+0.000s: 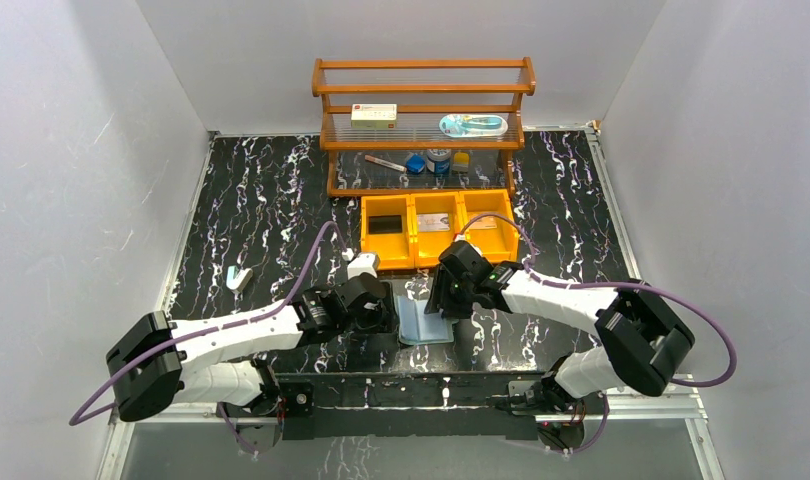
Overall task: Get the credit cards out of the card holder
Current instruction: Remove the credit card from the card holder.
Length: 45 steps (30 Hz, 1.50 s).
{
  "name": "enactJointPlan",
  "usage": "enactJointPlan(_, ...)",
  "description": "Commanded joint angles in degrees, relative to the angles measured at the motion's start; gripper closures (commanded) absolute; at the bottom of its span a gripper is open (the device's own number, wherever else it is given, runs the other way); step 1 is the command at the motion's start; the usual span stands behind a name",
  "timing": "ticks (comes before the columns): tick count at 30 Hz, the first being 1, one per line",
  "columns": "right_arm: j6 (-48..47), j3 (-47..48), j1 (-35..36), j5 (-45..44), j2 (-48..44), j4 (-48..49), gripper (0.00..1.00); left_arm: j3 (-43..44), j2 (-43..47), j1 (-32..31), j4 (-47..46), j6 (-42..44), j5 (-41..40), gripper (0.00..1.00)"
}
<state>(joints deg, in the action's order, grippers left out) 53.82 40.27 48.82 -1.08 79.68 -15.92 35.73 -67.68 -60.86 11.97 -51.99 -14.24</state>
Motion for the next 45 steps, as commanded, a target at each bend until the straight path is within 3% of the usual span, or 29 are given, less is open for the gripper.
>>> enactJointPlan(1,0.42,-0.85,-0.01,2.27,0.48,3.10,0.47,1.29,0.42,0.03,-0.31,1.23,-0.47,0.44)
enactJointPlan(16,5.13,-0.71,-0.07,14.47,3.10,20.00,0.47,-0.38,1.15,0.01,3.47,-0.89,-1.14,0.50)
enactJointPlan(28,2.08,3.48,0.57,15.91,11.12,16.45,0.47,-0.35,6.53,0.01,8.19,-2.74,-5.93,0.47)
enactJointPlan(35,2.47,2.80,0.60,13.32,12.02,15.31,0.56,-0.92,5.49,0.00,4.83,-1.54,-3.37,0.45)
enactJointPlan(37,2.17,2.59,0.62,13.99,11.19,15.86,0.53,-0.79,4.31,-0.02,3.98,-1.31,-2.73,0.46)
enactJointPlan(41,2.74,1.67,0.64,15.47,9.43,18.68,0.36,-0.44,2.69,-0.04,2.62,-0.55,-2.19,0.46)
enactJointPlan(45,4.27,0.69,0.57,13.39,6.64,18.86,0.43,-0.25,0.89,0.02,2.22,-0.07,-1.98,0.52)
